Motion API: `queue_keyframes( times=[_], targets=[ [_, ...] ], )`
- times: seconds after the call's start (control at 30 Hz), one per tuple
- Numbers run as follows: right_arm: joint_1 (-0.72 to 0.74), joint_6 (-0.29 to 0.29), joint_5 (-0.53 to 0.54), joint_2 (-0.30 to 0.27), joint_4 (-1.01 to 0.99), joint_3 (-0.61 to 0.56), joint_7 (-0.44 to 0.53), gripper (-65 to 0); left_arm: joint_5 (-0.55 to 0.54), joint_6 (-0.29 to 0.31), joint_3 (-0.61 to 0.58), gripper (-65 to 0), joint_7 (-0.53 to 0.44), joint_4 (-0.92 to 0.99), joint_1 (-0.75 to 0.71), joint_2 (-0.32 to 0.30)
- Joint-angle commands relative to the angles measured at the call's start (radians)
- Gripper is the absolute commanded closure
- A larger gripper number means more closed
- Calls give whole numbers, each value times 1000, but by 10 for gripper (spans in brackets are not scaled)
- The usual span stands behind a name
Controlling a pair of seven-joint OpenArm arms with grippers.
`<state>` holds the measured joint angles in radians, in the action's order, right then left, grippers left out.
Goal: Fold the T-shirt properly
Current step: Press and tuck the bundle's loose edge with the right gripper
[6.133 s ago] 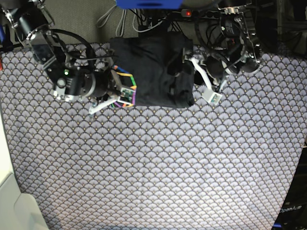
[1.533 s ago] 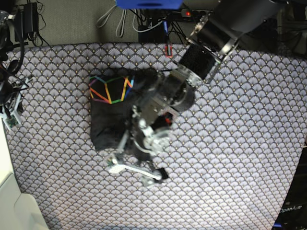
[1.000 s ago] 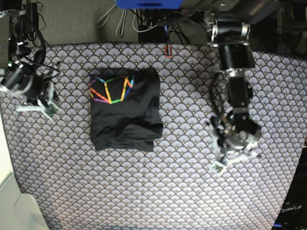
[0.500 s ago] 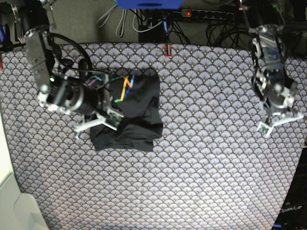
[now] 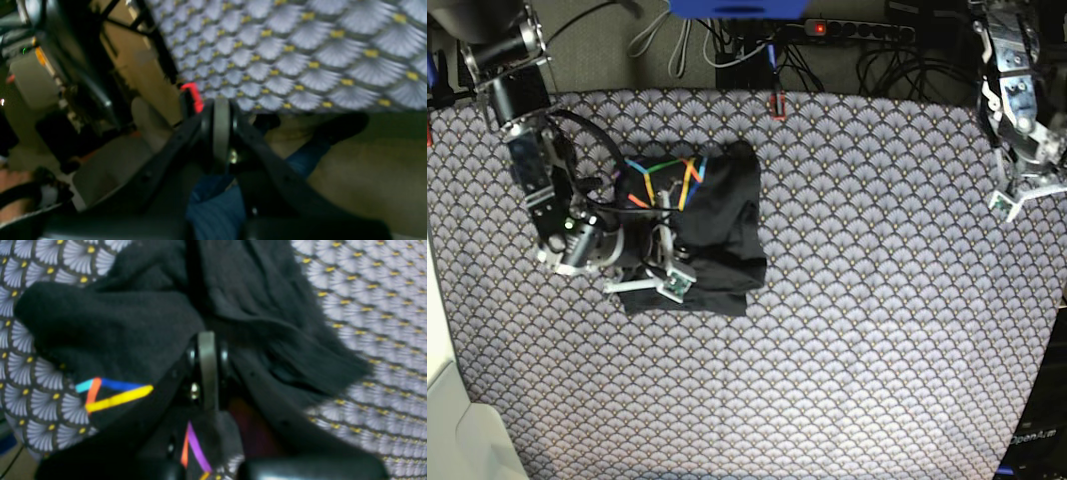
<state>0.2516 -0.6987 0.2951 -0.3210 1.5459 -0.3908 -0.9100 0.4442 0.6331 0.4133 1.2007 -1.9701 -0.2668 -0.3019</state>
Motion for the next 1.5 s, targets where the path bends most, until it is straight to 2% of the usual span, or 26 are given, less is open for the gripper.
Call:
queue_keyframes(
  times=[0.0,0.33,0.63,0.73,0.83,0.97,1.03,1.2,1.37,1.47],
  targets=[
    [21,1,16,-5,-3,-3,30,0,14,-2,19,-4,-3,-21,5,-12],
    [68,1,16,23,-155,-96,110,0,12,-2,37,-4,-3,-21,13,-12],
    [205,1,16,27,-310,-101,179,0,12,-2,40,-4,-3,-21,-29,-10],
    [251,1,16,47,-356,-101,190,0,12,-2,42,-4,-3,-21,-33,-10],
    [283,1,16,69,-408,-102,254,0,12,-2,42,-4,-3,-22,-33,-9],
    [323,1,16,76,-459,-102,256,0,17,-2,42,-4,-3,-22,-33,-3],
    [321,1,16,72,-456,-102,256,0,15,-2,42,-4,-3,-22,-33,-3],
    [297,1,16,7,-422,-101,214,0,11,-2,42,-4,-5,-22,-22,-3],
    [153,1,16,-79,-160,-99,151,0,11,0,40,-4,-32,-15,16,-6],
    [64,1,16,-100,18,-95,96,0,11,0,35,-4,-32,-15,33,-12]
  ],
)
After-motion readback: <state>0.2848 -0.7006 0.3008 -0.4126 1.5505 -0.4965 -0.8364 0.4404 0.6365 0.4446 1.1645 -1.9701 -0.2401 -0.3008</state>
